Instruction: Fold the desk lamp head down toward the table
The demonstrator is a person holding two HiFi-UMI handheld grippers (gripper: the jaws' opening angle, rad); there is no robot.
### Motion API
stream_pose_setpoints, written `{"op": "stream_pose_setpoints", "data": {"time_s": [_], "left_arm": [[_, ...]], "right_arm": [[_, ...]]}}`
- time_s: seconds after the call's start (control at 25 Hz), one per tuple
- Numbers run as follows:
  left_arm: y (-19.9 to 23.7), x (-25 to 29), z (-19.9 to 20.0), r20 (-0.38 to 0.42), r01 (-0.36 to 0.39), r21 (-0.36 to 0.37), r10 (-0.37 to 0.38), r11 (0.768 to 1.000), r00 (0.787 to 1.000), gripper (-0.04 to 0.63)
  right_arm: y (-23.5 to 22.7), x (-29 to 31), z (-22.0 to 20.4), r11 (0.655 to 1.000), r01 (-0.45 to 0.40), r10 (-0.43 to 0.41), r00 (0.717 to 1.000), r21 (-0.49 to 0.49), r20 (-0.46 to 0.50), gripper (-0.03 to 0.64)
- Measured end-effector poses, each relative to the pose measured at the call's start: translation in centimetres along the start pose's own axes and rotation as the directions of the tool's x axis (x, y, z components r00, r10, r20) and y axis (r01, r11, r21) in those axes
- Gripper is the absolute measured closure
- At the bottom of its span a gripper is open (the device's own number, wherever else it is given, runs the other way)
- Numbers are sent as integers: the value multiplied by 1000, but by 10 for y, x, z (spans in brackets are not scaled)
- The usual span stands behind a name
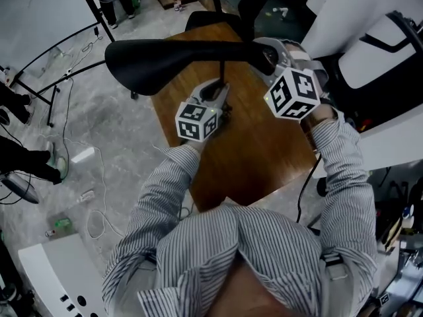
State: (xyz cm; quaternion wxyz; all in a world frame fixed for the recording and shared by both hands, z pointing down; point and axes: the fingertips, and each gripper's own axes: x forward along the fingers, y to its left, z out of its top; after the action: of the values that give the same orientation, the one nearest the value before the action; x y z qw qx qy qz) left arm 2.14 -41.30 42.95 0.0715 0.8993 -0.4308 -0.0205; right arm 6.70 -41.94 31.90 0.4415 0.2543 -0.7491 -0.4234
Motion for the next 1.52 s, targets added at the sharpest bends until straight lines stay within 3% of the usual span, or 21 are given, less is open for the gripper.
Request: {"op": "stream_pose_setpoints", "data": {"time_s": [0.2, 0.56, 1.12, 1.52], "left_arm": [[0, 2, -1, 4, -2, -1, 2, 1000, 1000, 532], [-4, 0, -2, 24, 7, 7, -8, 1000, 1000, 532], [-13, 0, -3, 87, 24, -18, -22, 1000, 996, 532], [-10, 1, -3, 99, 9, -44, -4, 999, 995, 527]], "right_arm": [[-13, -7, -1, 987, -25, 19, 999, -158, -40, 403], [-31, -26, 9, 923, -84, 33, 989, -376, -141, 405], [-40, -46, 21, 851, -214, 108, 965, -480, -239, 405], [-43, -44, 21, 845, -232, 123, 961, -481, -248, 407]]}}
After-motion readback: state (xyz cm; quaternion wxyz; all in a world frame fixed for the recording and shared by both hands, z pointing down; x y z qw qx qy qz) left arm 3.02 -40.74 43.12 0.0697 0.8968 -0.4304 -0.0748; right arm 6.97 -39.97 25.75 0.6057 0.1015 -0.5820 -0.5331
